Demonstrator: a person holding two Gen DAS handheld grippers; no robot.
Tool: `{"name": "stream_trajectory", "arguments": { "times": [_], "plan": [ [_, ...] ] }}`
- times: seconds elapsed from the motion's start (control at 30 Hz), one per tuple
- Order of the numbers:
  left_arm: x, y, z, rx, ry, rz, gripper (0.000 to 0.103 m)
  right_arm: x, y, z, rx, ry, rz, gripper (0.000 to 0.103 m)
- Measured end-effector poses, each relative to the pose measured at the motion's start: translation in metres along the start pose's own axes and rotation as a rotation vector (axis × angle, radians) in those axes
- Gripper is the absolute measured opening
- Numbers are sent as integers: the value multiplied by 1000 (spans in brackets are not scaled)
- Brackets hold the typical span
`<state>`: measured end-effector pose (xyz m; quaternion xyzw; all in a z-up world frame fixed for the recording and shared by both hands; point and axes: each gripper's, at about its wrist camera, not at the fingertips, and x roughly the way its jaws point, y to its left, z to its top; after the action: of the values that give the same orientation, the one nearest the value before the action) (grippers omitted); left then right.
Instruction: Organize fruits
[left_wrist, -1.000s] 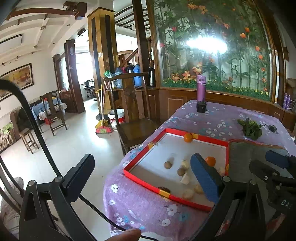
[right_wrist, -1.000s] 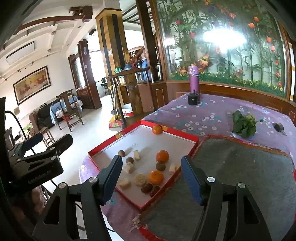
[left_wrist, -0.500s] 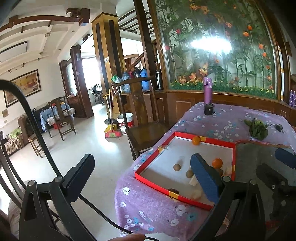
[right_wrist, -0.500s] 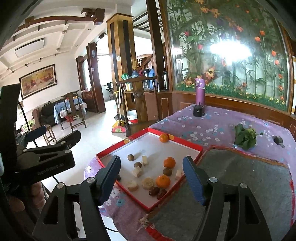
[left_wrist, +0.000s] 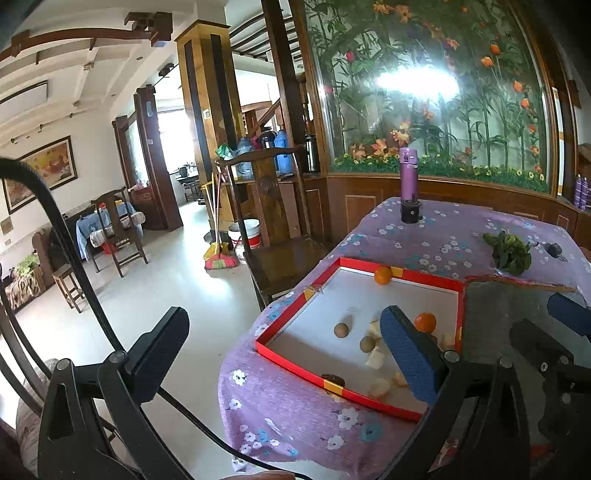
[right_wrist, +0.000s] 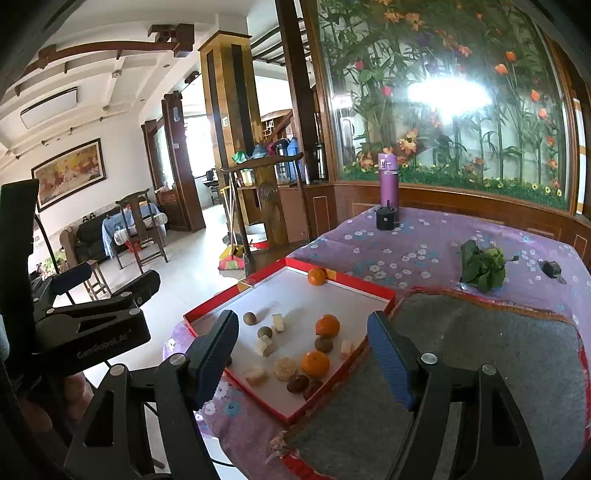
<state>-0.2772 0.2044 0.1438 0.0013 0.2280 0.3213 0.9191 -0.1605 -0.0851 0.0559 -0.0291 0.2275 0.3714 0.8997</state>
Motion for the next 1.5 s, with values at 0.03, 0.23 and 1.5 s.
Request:
{"name": "stream_trajectory", "arguments": {
  "times": [0.03, 0.23, 1.5],
  "plan": [
    [0, -1, 1, 2, 0, -1, 103, 0, 0, 0, -1, 2, 0, 74],
    [-4, -2, 2, 8, -1, -5, 103, 1, -1, 0, -7, 6, -2, 74],
    [17, -3, -8, 7, 31, -20, 103, 17, 4, -4, 34, 24, -8, 77]
  ]
}}
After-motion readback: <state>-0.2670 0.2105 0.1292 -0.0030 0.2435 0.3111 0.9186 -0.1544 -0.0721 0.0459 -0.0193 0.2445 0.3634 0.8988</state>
